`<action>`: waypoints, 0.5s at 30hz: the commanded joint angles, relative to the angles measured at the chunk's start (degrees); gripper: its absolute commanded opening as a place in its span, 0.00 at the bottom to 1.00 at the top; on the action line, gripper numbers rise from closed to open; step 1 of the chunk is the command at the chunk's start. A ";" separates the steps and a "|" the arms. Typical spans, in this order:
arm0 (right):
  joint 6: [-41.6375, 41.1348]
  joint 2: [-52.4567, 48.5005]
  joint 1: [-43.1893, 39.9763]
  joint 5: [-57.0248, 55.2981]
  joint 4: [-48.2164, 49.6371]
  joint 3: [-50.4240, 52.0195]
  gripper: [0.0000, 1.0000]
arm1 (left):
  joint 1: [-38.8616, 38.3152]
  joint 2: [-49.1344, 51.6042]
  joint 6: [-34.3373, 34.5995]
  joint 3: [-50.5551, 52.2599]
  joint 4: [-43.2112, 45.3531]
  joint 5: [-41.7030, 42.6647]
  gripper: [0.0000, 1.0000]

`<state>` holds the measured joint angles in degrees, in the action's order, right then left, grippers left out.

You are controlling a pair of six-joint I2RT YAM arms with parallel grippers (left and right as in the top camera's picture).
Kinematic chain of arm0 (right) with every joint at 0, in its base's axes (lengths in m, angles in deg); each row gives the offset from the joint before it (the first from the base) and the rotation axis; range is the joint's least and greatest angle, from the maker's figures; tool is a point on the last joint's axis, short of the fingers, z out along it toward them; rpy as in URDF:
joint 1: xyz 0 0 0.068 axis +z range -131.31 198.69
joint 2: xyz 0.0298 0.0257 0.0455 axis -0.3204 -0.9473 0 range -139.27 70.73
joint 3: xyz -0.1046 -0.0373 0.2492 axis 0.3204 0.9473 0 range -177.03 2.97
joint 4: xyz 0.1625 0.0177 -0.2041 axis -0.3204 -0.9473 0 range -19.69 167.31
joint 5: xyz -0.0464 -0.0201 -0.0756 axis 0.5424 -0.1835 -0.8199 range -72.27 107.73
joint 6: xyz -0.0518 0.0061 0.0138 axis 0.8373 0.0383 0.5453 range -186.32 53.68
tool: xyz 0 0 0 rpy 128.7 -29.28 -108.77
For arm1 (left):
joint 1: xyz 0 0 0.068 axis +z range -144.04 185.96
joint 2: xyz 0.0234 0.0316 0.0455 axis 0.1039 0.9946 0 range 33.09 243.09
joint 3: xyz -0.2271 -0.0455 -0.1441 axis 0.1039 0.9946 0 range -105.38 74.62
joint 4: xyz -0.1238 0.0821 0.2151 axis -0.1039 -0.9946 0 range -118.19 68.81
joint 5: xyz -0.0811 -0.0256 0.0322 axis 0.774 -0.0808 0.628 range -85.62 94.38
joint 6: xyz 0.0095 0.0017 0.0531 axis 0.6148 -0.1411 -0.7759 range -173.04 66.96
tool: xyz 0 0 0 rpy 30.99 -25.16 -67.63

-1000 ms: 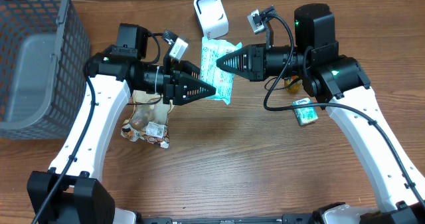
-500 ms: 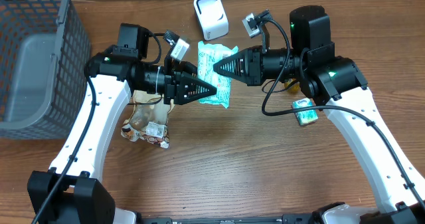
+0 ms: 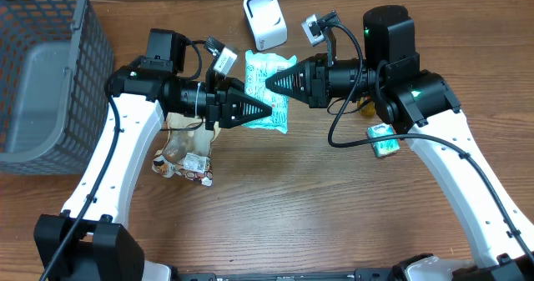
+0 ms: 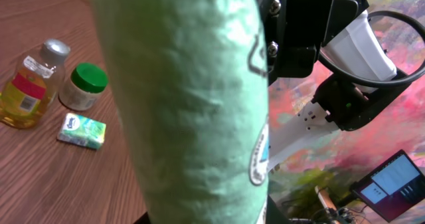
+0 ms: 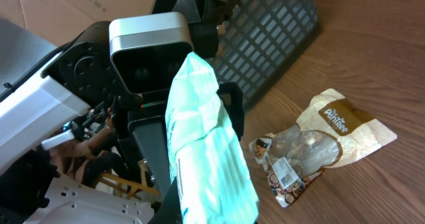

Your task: Scan the item barcode

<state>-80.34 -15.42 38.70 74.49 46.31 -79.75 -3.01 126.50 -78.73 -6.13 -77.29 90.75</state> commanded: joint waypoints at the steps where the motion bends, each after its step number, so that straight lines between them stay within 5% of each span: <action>1: 0.63 1.42 0.17 -2.32 1.05 -0.59 0.05 | -0.70 -0.20 -1.03 -0.39 -0.24 2.14 0.15; 3: 0.63 1.44 0.17 -2.32 1.05 -0.59 0.10 | -0.72 -0.20 -1.01 -0.39 -0.26 2.12 0.09; 6: 1.05 1.42 0.11 -2.38 1.75 -0.59 0.53 | -0.70 -0.20 -1.01 -0.39 -0.26 1.25 0.04; 8: 1.03 1.44 -0.11 -2.34 2.43 -0.61 0.66 | -0.70 -0.20 -0.85 -0.39 -0.28 0.13 0.04; 15: 1.05 1.44 -5.60 -3.30 -0.83 -0.61 0.79 | -0.70 -0.20 -0.85 -0.39 -2.75 -6.03 0.04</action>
<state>-79.69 -15.35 36.32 72.69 47.69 -79.75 -3.45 126.50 -78.73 -6.13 -78.90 87.65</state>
